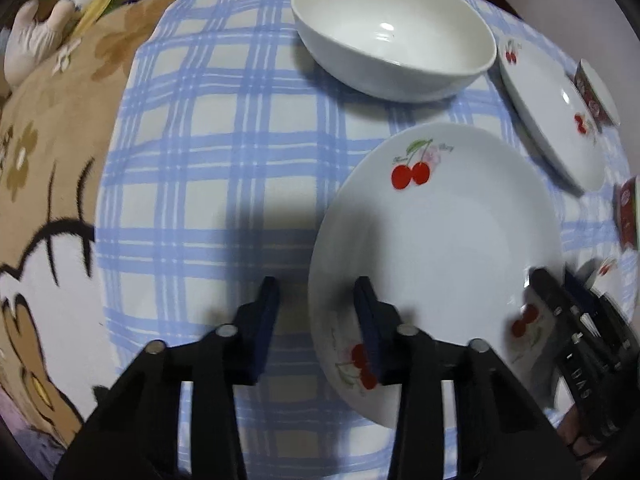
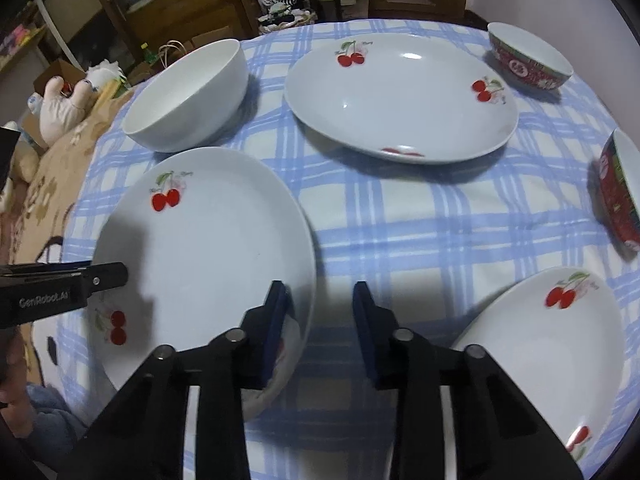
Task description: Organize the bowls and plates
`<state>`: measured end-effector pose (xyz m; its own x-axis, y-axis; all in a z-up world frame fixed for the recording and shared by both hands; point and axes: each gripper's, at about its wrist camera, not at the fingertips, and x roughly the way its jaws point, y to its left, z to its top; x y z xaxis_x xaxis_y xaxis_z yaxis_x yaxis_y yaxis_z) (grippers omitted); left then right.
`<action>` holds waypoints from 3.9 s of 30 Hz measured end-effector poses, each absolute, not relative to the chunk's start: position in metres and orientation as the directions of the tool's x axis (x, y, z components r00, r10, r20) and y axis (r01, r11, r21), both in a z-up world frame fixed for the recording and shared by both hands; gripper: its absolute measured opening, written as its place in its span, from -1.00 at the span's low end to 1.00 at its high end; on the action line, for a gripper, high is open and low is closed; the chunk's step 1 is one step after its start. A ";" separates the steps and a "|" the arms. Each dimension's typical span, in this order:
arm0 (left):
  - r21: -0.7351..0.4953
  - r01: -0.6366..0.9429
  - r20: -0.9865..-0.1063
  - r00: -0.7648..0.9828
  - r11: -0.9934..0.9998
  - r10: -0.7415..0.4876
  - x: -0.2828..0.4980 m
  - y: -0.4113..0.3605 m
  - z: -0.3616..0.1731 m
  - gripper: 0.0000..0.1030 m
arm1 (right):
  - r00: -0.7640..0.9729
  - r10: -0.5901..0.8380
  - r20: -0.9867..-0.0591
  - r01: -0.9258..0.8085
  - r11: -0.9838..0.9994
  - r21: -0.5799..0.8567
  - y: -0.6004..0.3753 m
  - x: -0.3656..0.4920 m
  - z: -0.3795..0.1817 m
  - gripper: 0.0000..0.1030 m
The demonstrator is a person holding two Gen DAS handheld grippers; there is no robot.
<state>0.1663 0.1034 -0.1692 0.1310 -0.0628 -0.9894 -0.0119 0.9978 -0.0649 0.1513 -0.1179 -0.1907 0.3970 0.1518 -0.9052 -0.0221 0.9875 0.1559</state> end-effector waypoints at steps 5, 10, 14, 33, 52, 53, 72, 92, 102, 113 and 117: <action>-0.078 -0.016 -0.985 0.156 0.997 -0.074 0.165 0.099 -0.167 -0.66 | 0.398 0.175 -0.901 -0.062 0.985 0.164 -0.110 0.151 -0.191 -0.69; -0.141 -0.067 -0.980 0.151 0.988 -0.129 0.167 0.110 -0.165 -0.73 | 0.390 0.176 -0.904 -0.043 0.984 0.173 -0.111 0.153 -0.192 -0.69; -0.132 -0.044 -0.978 0.169 0.990 -0.122 0.166 0.114 -0.164 -0.73 | 0.390 0.177 -0.904 -0.042 0.984 0.174 -0.111 0.153 -0.192 -0.68; -0.189 -0.045 -0.946 0.278 0.981 -0.170 0.153 0.109 -0.119 -0.77 | 0.443 0.226 -0.868 -0.025 0.970 0.240 -0.136 0.138 -0.165 -0.71; -0.212 0.050 -0.916 0.339 0.976 -0.216 0.134 0.041 -0.093 -0.77 | 0.498 0.181 -0.848 0.019 0.975 0.220 -0.195 0.110 -0.119 -0.71; -0.226 0.052 -0.912 0.340 0.973 -0.230 0.133 0.039 -0.092 -0.77 | 0.502 0.181 -0.846 0.026 0.974 0.224 -0.200 0.108 -0.116 -0.71; -0.336 0.195 -0.844 0.372 0.922 -0.386 0.104 -0.013 -0.068 -0.77 | 0.539 0.107 -0.835 0.080 0.981 0.177 -0.257 0.066 -0.086 -0.71; -0.327 0.333 -0.826 0.353 0.884 -0.439 0.090 -0.067 -0.076 -0.77 | 0.507 0.088 -0.857 0.209 0.952 0.221 -0.311 0.041 -0.115 -0.71; -0.301 0.332 -0.866 0.298 0.894 -0.402 0.093 -0.084 -0.100 -0.77 | 0.494 0.095 -0.864 0.228 0.945 0.234 -0.325 0.040 -0.132 -0.71; -0.252 0.347 -0.900 0.259 0.904 -0.350 0.092 -0.095 -0.123 -0.77 | 0.471 0.089 -0.878 0.243 0.943 0.226 -0.329 0.040 -0.147 -0.71; -0.241 0.344 -0.909 0.247 0.907 -0.335 0.094 -0.097 -0.130 -0.77 | 0.459 0.093 -0.884 0.248 0.942 0.228 -0.329 0.041 -0.152 -0.71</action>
<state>0.0935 -0.0968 -0.1302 0.2465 -0.3351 -0.9094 0.3440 0.9075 -0.2412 0.0414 -0.3289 -0.1520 0.4590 0.0932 -0.8835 0.2478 0.9416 0.2280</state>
